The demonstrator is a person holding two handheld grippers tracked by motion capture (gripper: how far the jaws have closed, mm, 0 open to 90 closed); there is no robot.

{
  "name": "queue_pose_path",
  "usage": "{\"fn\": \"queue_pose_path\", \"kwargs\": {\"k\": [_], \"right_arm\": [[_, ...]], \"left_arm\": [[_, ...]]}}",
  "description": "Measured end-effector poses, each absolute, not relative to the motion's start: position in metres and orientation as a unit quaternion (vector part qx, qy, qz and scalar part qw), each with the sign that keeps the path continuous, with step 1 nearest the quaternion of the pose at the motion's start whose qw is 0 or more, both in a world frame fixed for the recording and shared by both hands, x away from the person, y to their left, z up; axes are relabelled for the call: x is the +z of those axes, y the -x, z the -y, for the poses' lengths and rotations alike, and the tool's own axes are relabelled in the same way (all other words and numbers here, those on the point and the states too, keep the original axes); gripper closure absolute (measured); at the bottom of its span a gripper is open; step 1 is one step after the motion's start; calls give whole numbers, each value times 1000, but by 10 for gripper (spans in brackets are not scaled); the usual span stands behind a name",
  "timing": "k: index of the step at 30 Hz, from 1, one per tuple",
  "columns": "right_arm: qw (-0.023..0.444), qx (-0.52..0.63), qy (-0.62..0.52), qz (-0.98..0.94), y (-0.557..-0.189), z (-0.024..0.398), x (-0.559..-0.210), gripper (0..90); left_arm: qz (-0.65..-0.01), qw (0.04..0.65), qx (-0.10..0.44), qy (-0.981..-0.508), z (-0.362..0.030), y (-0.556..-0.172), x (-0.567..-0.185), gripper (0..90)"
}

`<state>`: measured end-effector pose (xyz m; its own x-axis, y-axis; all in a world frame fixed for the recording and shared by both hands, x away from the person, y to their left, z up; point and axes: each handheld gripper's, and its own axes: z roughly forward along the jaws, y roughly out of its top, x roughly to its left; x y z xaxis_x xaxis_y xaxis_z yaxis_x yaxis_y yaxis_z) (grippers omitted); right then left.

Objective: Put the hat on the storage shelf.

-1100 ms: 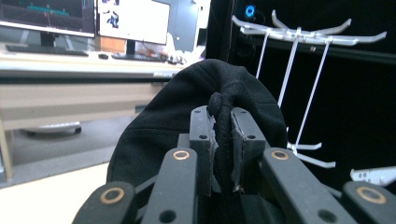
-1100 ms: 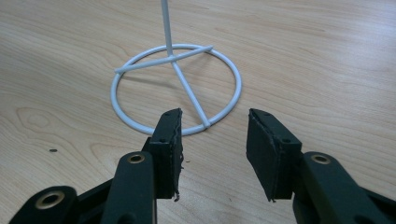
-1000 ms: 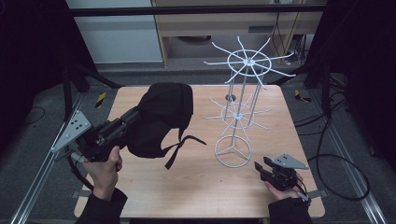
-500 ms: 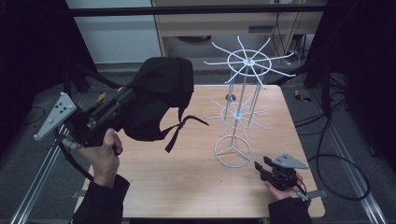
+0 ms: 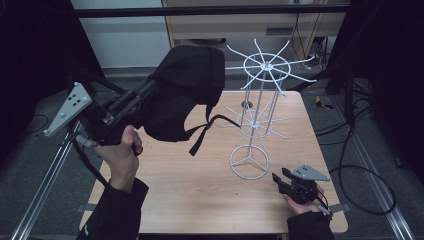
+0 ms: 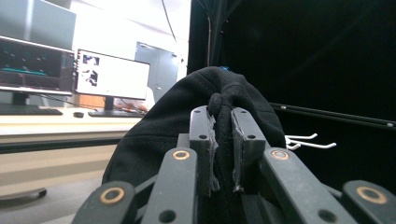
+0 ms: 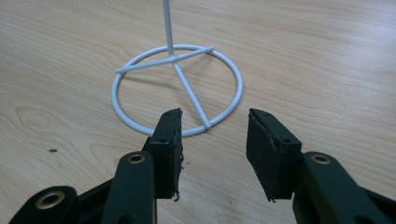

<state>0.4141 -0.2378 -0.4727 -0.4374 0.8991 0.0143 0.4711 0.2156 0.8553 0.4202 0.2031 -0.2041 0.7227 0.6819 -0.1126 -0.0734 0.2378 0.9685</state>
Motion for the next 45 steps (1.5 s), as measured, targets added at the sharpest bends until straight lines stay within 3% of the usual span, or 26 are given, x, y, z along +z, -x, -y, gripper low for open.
{"fn": "queue_pose_path", "kwargs": {"k": [17,36,45], "right_arm": [[251,422,-465,-737,-414,237,-473,559],[253,418,-465,-738,-414,237,-474,550],[251,419,-466,-738,-414,237,-473,549]], "left_arm": [[-277,718,201,-607,-175,-450,-230,801],[-288,650,209,-671,-167,-457,-270,785],[-281,627,214,-694,-156,-456,-280,706]]}}
